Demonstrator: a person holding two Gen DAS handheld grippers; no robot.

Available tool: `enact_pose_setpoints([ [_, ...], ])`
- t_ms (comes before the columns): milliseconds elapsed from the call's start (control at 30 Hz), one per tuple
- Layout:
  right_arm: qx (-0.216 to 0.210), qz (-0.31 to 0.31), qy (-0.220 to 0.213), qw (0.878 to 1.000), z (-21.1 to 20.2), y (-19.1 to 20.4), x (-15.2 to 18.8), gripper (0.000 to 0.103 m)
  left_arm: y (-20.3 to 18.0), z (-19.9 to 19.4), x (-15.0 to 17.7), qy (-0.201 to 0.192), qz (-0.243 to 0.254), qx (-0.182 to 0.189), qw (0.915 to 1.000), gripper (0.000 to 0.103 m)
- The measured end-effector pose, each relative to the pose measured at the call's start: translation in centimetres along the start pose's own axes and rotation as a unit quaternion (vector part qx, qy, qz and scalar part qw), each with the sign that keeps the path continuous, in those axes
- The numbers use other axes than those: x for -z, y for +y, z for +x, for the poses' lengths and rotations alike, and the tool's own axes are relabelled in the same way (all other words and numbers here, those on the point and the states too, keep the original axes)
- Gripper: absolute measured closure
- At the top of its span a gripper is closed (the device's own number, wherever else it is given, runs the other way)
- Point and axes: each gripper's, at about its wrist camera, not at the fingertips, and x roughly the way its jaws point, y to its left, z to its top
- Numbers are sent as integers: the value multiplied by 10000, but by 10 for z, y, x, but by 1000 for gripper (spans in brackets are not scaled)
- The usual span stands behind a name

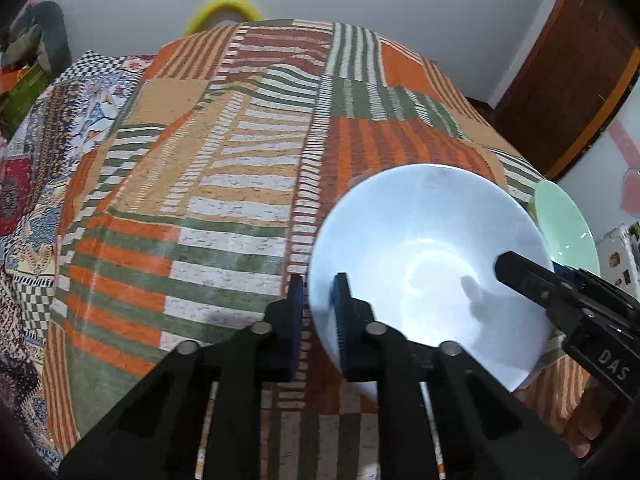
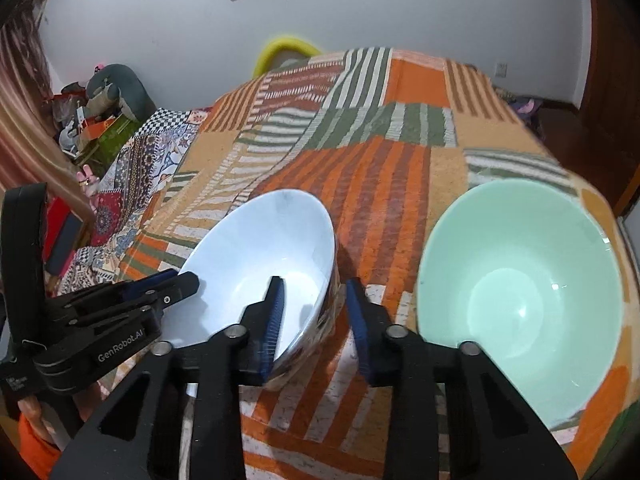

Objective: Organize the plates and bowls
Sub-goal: 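Close both grippers on the white dotted bowl rim, then lift the white dotted bowl and carry it over the plate stack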

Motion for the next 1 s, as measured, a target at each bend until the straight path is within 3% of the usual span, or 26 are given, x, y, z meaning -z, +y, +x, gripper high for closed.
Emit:
enact_pose_setpoints([
  [133, 92, -70, -19, 9999, -1, 3, 0, 80, -3, -2, 1, -8, 62, -50, 10000, 92],
  [400, 149, -164, -14, 9998, -13, 8, 6, 81, 3, -22, 10, 57, -78, 373, 9993, 92],
  [1000, -118, -339, -558, 9978, -83, 41, 30, 80, -13, -141, 55, -790, 153, 231, 9965, 92],
])
